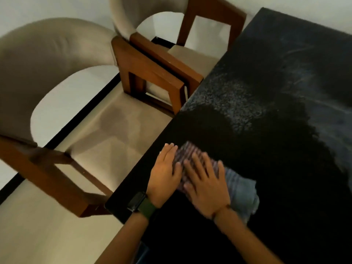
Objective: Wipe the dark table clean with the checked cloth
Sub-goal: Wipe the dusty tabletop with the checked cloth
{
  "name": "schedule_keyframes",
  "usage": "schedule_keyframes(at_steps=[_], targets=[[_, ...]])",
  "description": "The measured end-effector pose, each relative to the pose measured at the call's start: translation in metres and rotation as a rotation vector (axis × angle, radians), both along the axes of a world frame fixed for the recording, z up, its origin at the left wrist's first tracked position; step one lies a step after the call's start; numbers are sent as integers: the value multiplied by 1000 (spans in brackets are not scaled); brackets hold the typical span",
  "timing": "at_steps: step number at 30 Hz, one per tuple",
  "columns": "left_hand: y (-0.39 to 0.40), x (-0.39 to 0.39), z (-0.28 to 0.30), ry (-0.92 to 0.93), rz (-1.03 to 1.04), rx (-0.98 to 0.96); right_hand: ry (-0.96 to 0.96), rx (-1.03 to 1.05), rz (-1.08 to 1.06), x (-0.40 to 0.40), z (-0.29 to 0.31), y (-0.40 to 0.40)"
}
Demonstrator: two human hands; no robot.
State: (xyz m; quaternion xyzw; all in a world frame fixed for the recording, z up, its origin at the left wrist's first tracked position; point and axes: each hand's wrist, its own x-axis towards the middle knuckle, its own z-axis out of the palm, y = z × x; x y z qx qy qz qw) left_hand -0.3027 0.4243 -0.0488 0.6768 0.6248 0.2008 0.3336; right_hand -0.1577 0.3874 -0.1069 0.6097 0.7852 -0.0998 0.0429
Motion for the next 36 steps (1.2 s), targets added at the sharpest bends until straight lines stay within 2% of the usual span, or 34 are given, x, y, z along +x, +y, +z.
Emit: schedule_keyframes(at_steps=[3, 6, 10, 13, 16, 20, 23, 26, 28, 32, 36], targets=[[21, 1, 0, 0, -5, 24, -12, -53, 40, 3, 1, -32], [36, 5, 0, -34, 6, 29, 11, -54, 37, 0, 4, 4], [48, 12, -2, -107, 0, 29, 20, 4, 84, -7, 7, 114], [54, 9, -3, -135, 5, 28, -28, 53, -35, 14, 3, 216], [58, 0, -2, -137, -23, 5, -23, 50, -209, 40, 1, 281], [72, -14, -7, -149, -31, 3, -82, 63, -260, 21, 4, 266], [88, -11, -4, -172, -29, 58, -94, -15, -93, -14, 9, 188], [104, -3, 3, -211, -82, 22, -46, -34, 74, -42, 7, 101], [116, 4, 3, -247, -132, 30, -35, -61, 101, -43, 7, 82], [134, 18, 3, -246, -215, 17, -12, -54, 71, -19, 13, 137], [137, 20, -5, -239, -203, 40, -72, 45, -145, 39, 5, 237]])
